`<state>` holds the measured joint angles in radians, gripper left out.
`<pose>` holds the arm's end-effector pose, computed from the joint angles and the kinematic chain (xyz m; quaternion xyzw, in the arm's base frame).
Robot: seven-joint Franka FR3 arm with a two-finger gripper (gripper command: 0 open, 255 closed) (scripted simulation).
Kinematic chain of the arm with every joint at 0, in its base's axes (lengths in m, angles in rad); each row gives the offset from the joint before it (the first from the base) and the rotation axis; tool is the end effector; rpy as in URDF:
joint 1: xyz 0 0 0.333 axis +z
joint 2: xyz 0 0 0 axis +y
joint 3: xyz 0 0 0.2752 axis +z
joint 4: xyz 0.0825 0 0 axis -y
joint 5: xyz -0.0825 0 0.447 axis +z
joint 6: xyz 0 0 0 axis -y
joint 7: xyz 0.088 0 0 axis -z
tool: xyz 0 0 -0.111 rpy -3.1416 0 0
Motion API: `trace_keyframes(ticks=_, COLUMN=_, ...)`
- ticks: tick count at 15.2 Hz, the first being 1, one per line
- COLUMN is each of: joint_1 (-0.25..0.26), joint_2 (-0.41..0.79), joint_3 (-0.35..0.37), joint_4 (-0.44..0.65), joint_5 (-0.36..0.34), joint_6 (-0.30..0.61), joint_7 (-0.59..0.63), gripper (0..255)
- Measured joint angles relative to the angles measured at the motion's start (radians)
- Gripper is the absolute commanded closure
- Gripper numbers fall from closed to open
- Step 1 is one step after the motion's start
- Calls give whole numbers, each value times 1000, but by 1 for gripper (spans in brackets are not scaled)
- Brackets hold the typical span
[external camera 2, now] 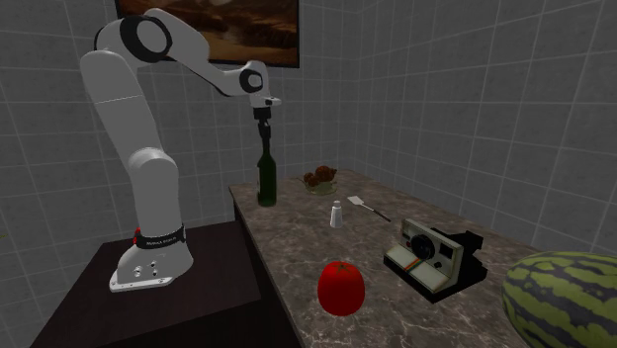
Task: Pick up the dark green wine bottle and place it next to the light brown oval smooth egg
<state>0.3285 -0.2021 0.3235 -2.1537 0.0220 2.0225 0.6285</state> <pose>0.4493 0.3472 0.4191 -0.9993 -0.0051 -0.0375 0.0005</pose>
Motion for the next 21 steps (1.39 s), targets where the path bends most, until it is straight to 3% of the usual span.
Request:
trace_keyframes(ticks=8, joint_1=0, joint_2=7, joint_3=2, joint_4=-33, joint_5=-2, joint_6=40, joint_7=3, gripper=255)
trace_keyframes(ticks=9, joint_1=0, joint_2=7, joint_3=2, joint_4=-33, joint_5=-2, joint_6=40, joint_7=3, gripper=0)
trace_keyframes(ticks=15, joint_1=0, joint_2=7, joint_3=2, joint_4=-32, joint_5=-2, joint_6=40, joint_7=3, gripper=0)
trace_keyframes(ticks=21, joint_1=1, joint_2=-26, joint_3=-5, joint_4=57, joint_5=7, joint_6=-80, joint_7=-6, gripper=0)
